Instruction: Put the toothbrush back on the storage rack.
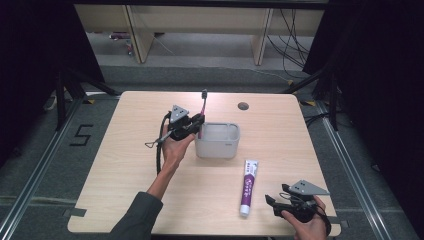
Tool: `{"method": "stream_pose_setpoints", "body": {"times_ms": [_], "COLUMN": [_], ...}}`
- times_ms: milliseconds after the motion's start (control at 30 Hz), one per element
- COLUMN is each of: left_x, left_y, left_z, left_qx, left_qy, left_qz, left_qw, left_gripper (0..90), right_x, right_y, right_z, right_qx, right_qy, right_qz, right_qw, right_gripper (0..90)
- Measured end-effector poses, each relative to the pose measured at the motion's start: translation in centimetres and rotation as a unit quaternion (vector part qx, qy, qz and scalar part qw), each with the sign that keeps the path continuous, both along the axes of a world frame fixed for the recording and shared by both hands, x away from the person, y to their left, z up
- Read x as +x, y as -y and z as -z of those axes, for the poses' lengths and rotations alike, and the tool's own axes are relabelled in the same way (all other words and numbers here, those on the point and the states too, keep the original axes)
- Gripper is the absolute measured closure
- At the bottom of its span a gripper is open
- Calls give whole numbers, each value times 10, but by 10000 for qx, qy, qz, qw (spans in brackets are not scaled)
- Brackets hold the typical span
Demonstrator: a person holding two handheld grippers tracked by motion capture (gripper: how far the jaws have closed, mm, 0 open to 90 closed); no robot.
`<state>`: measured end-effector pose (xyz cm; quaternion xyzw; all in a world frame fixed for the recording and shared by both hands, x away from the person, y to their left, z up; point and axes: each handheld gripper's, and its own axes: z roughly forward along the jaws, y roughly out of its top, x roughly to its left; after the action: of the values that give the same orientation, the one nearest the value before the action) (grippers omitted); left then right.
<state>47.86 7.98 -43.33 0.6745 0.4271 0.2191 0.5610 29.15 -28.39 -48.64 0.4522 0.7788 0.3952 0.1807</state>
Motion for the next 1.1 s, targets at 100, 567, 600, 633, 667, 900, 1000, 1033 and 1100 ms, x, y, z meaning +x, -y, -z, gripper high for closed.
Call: {"method": "stream_pose_setpoints", "body": {"times_ms": [100, 567, 600, 633, 667, 900, 1000, 1033, 1100], "left_x": [-1, -1, -1, -1, -1, -1, -1, -1, -2], "left_y": [1, 3, 3, 4, 4, 3, 3, 3, 3], "left_z": [2, 5, 5, 6, 6, 6, 6, 6, 5], "left_qx": [59, 485, 502, 495, 499, 614, 672, 683, 707], "left_qy": [-23, -68, -73, -86, -95, -158, -137, -131, -102], "left_qz": [-13, -120, -129, -134, -137, -140, -125, -126, -125], "left_qw": [10000, 9987, 9986, 9986, 9986, 9979, 9976, 9975, 9974], "left_gripper": [781, 777, 775, 775, 775, 771, 768, 766, 755], "right_x": [1, 0, 0, 1, 1, 0, 0, 1, 0], "right_y": [0, -2, -2, -1, 0, -2, -2, 0, -1], "right_z": [1, 1, 1, 1, 1, 1, 1, 1, 1], "right_qx": [-26, 52, 50, -19, -43, 30, 49, -34, -5], "right_qy": [51, -43, -36, 37, 82, 5, -11, 71, 20], "right_qz": [-27, 15, 12, -26, -46, -3, 2, -42, -10], "right_qw": [10000, 10000, 10000, 10000, 9999, 10000, 10000, 10000, 10000], "right_gripper": [253, 252, 252, 252, 252, 252, 252, 252, 251]}}
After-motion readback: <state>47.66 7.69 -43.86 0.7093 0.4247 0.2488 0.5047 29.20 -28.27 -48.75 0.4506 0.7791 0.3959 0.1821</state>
